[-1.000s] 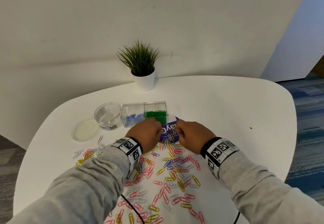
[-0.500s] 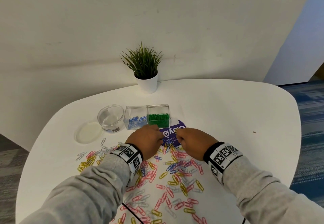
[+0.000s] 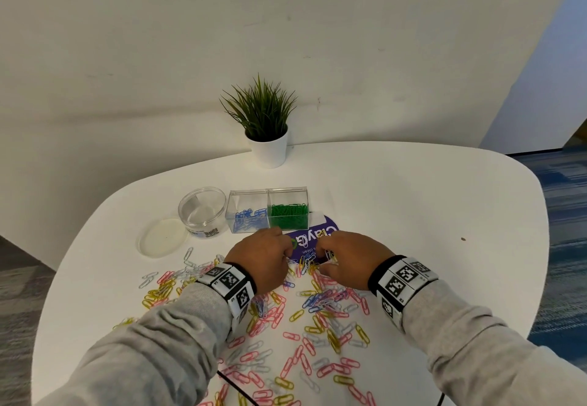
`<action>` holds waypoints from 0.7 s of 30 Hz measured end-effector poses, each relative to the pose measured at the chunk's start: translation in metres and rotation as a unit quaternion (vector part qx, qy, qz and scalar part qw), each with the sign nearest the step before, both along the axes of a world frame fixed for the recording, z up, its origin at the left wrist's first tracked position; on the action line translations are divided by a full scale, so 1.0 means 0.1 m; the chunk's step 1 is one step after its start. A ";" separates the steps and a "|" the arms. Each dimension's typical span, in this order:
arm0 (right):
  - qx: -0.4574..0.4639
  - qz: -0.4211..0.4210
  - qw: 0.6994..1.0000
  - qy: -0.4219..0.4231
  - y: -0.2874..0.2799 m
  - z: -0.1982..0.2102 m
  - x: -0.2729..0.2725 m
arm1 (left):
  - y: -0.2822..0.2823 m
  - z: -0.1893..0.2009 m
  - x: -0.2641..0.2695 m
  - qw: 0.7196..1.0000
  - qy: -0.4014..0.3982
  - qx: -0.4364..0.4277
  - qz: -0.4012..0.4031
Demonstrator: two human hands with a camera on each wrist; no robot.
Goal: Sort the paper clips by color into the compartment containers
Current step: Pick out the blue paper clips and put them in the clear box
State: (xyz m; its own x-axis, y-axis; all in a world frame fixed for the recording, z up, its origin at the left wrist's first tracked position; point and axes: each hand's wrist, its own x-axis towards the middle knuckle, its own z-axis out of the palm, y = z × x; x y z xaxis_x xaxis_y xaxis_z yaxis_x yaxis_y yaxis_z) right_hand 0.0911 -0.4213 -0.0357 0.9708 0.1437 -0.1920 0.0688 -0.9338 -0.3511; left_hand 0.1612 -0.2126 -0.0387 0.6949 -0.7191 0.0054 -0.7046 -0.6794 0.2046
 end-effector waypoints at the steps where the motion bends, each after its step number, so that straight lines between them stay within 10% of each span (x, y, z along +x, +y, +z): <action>1: 0.003 -0.001 1.000 0.000 0.00 0.01 0.00 | 0.02 0.00 0.00 1.000 -0.002 0.003 0.007; 21: -0.004 0.007 1.000 0.008 0.06 0.03 -0.02 | 0.13 -0.04 -0.04 0.999 0.004 0.031 0.019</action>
